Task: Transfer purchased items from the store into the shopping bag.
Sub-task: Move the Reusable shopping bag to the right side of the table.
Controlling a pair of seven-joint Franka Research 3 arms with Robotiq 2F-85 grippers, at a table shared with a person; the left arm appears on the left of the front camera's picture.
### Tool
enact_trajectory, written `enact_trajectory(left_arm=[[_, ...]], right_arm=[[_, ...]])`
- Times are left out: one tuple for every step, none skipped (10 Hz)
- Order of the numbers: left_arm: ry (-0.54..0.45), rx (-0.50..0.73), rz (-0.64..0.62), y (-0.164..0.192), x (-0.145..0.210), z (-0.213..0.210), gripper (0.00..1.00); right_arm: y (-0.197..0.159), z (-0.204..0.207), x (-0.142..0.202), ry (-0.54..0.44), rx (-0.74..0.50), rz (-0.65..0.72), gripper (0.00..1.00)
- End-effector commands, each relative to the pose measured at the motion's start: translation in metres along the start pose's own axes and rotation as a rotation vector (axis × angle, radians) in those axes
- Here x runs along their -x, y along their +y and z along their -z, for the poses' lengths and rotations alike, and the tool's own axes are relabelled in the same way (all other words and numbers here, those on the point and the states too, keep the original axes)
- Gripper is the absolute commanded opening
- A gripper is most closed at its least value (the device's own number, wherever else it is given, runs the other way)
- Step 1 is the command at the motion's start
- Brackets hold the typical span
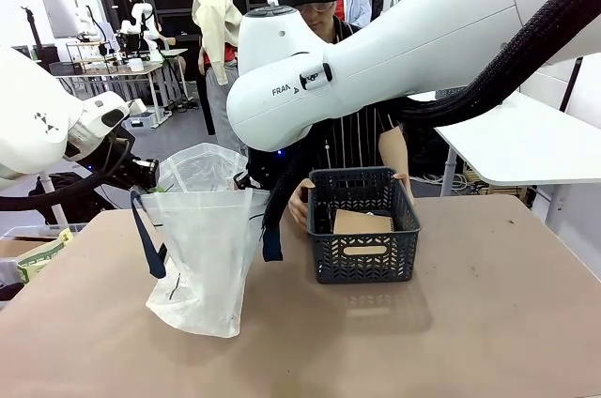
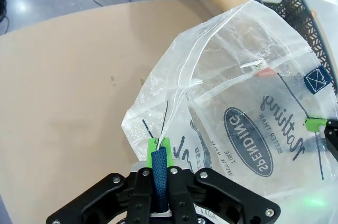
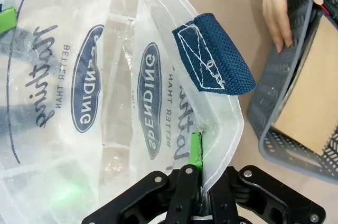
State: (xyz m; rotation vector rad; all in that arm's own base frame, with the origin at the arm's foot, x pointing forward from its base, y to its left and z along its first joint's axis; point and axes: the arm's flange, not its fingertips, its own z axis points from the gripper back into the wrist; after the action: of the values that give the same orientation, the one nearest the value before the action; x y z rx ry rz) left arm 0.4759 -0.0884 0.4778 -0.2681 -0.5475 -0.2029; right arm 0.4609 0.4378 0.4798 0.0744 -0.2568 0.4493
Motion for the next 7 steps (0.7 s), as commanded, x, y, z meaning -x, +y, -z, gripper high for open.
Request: enact_trajectory(left_arm=[[-0.006, -0.003, 0.004, 0.0034, -0.0014, -0.0008, 0.00], [-0.006, -0.003, 0.004, 0.0034, -0.0014, -0.0008, 0.00], [-0.006, -0.003, 0.004, 0.0034, -0.0014, -0.0008, 0.00], [-0.006, -0.003, 0.004, 0.0034, -0.0014, -0.0008, 0.00], [-0.006, -0.003, 0.004, 0.0034, -0.0014, -0.0008, 0.00], [-0.006, -0.003, 0.004, 0.0034, -0.0014, -0.0008, 0.00], [-0.006, -0.003, 0.004, 0.0034, -0.0014, -0.0008, 0.00]], right_arm=[[-0.0001, 0.0005, 0.0019, -0.002, 0.002, 0.017, 0.00], [-0.0001, 0.0005, 0.0019, -0.002, 0.002, 0.017, 0.00], [-0.0001, 0.0005, 0.0019, -0.002, 0.002, 0.017, 0.00], [-0.0001, 0.0005, 0.0019, -0.002, 0.002, 0.017, 0.00], [-0.0001, 0.0005, 0.0019, -0.002, 0.002, 0.017, 0.00], [-0.0001, 0.0005, 0.0019, -0.002, 0.002, 0.017, 0.00], [-0.0001, 0.0005, 0.0019, -0.002, 0.002, 0.017, 0.00]])
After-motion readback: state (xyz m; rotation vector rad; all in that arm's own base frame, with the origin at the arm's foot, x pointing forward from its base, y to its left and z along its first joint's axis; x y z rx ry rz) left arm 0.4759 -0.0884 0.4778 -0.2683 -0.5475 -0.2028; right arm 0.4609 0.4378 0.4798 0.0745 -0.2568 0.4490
